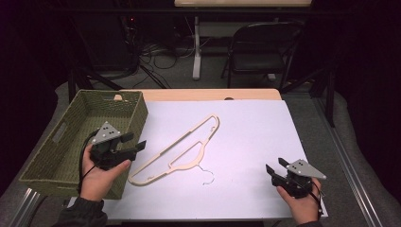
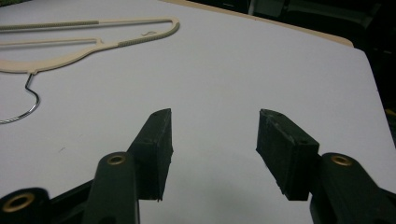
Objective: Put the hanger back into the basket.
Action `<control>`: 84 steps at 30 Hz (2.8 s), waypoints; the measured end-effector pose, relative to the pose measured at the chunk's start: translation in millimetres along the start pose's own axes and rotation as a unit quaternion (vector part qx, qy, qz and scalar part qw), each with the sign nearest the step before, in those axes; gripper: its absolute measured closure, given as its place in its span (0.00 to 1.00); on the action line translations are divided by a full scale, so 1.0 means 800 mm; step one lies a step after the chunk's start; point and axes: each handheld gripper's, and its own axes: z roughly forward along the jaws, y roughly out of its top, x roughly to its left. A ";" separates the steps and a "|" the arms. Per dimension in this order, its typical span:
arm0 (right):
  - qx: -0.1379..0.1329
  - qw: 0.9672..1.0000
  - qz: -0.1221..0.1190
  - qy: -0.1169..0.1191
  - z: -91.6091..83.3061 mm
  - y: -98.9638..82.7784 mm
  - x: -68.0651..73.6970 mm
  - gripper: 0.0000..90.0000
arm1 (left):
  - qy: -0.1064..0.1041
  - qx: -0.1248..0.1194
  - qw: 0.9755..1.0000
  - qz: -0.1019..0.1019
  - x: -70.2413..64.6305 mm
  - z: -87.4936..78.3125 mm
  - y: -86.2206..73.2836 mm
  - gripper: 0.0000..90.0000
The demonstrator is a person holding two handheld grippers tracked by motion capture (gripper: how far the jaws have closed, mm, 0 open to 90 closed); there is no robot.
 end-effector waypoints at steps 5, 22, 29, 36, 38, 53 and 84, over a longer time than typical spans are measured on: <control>0.010 1.000 0.011 0.000 -0.001 -0.001 -0.002 0.52 | -0.010 0.043 0.999 0.008 0.000 0.014 0.006 0.55; 0.021 1.000 0.018 0.004 0.004 -0.004 -0.004 0.54 | -0.037 0.133 0.990 0.020 -0.008 0.059 0.005 0.61; 0.021 1.000 0.021 0.007 0.005 -0.004 -0.005 0.53 | -0.045 0.160 0.986 0.027 -0.019 0.084 0.014 0.63; 0.021 0.999 0.023 0.010 0.005 -0.005 -0.007 0.53 | -0.050 0.210 0.975 0.043 -0.032 0.127 0.018 0.68; 0.021 0.999 0.024 0.010 0.004 -0.005 -0.008 0.53 | -0.053 0.224 0.972 0.042 -0.033 0.139 0.017 0.69; 0.019 0.999 0.031 0.013 0.005 -0.005 -0.011 0.54 | -0.057 0.267 0.962 0.024 -0.029 0.178 0.017 0.72; 0.021 0.999 0.042 0.017 0.006 -0.006 -0.014 0.54 | -0.052 0.336 0.940 0.018 -0.034 0.220 0.002 0.80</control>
